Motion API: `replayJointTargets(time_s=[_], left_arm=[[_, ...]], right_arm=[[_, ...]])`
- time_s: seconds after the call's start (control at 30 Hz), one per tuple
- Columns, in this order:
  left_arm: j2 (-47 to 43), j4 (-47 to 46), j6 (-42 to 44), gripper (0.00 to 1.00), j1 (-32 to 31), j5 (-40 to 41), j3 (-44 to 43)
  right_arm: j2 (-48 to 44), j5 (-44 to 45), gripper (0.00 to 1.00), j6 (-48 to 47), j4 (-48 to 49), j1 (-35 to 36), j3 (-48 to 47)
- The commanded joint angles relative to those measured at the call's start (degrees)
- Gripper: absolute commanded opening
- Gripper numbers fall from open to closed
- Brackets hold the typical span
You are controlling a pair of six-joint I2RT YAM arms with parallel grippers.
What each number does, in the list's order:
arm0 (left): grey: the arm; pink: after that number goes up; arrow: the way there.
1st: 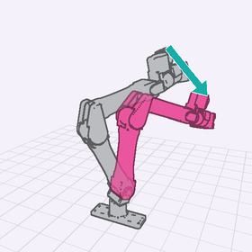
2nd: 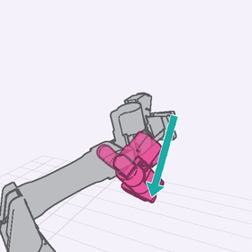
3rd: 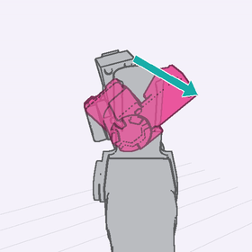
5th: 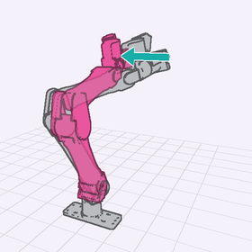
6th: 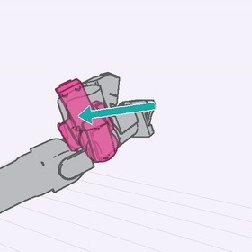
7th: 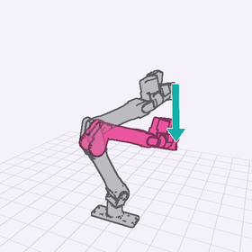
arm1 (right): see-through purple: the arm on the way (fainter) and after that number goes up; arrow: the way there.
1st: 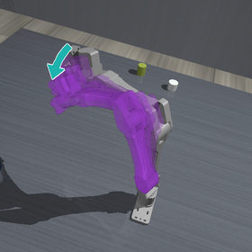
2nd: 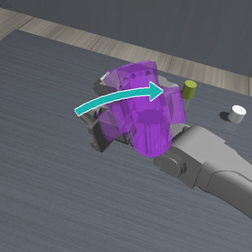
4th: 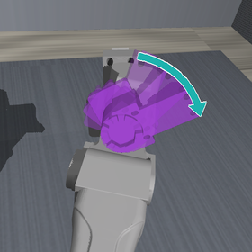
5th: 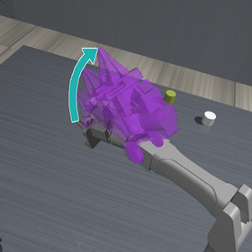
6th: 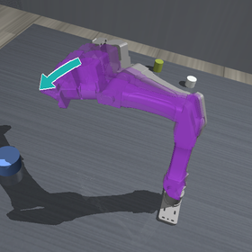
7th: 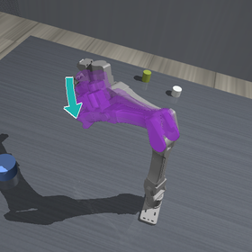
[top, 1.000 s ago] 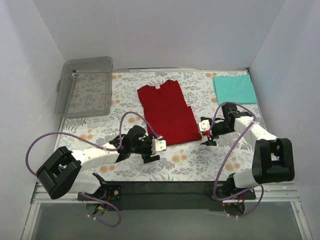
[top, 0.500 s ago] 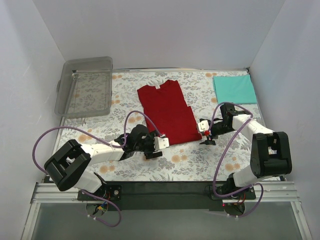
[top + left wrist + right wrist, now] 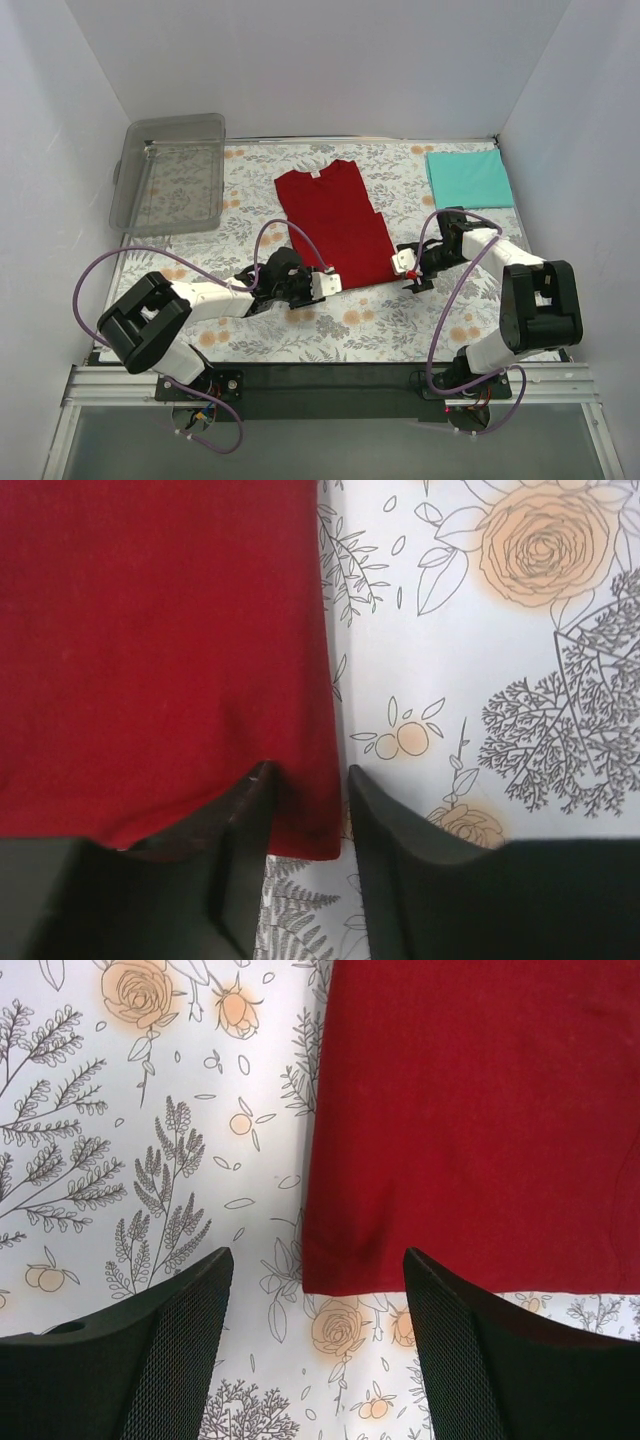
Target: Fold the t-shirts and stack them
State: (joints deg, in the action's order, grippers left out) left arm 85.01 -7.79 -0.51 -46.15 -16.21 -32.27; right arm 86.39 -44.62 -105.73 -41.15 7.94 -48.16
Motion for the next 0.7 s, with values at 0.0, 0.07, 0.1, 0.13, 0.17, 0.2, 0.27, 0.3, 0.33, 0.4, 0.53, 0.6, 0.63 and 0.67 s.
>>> replayJointTargets(time_s=[0.0, 0.07, 0.1, 0.13, 0.17, 0.2, 0.27, 0.3, 0.33, 0.4, 0.53, 0.6, 0.63, 0.67], left_arm=[[0.0, 3.4, -0.8, 0.29, -0.2, 1.3, -0.8], [-1.1, 3.7, -1.9, 0.20, -0.3, 1.4, -0.6], [-1.5, 4.0, -2.3, 0.18, -0.3, 1.4, -0.4], [-2.0, 4.1, -2.5, 0.17, -0.4, 1.4, 0.0], [-2.6, 4.2, -2.6, 0.16, -0.5, 1.3, 0.4], [-3.4, 4.4, -2.9, 0.16, -0.7, 1.4, 0.5], [-3.8, 4.8, -3.1, 0.15, -0.9, 1.4, 1.4], [-4.2, 4.8, -3.2, 0.15, -1.0, 1.5, 1.8], [-4.2, 4.9, -3.3, 0.14, -1.0, 1.5, 1.9], [-4.6, 4.9, -3.4, 0.13, -1.1, 1.4, 2.3], [-4.7, 4.9, -3.4, 0.13, -1.2, 1.4, 2.6], [-4.6, 5.0, -3.4, 0.13, -1.2, 1.4, 2.7], [-4.7, 4.9, -3.5, 0.13, -1.2, 1.4, 2.7], [-4.6, 4.9, -3.5, 0.13, -1.2, 1.3, 2.7]], right_arm=[[1.4, 1.5, 0.63, -2.6, -2.3, 0.8, -0.8], [2.3, 1.9, 0.61, -2.2, -2.3, 1.2, -1.4], [3.2, 1.9, 0.61, -1.8, -2.2, 1.5, -2.1], [3.8, 2.1, 0.61, -1.4, -2.2, 2.0, -2.4], [4.7, 2.2, 0.60, -1.2, -2.1, 2.2, -2.7], [5.3, 2.4, 0.60, -1.1, -2.1, 2.5, -3.2], [6.7, 2.8, 0.59, -0.4, -1.8, 3.5, -3.9], [7.2, 3.1, 0.58, 0.0, -1.7, 3.7, -4.2], [7.6, 3.2, 0.58, 0.3, -1.7, 4.1, -5.0], [8.9, 3.6, 0.56, 1.2, -1.5, 4.4, -5.7], [10.1, 5.1, 0.54, 1.9, -0.8, 4.8, -6.9], [10.6, 6.7, 0.52, 2.1, 0.0, 5.1, -6.6], [10.8, 7.3, 0.51, 2.3, 0.4, 5.3, -6.3], [10.9, 7.8, 0.50, 2.5, 1.0, 5.5, -5.5]])
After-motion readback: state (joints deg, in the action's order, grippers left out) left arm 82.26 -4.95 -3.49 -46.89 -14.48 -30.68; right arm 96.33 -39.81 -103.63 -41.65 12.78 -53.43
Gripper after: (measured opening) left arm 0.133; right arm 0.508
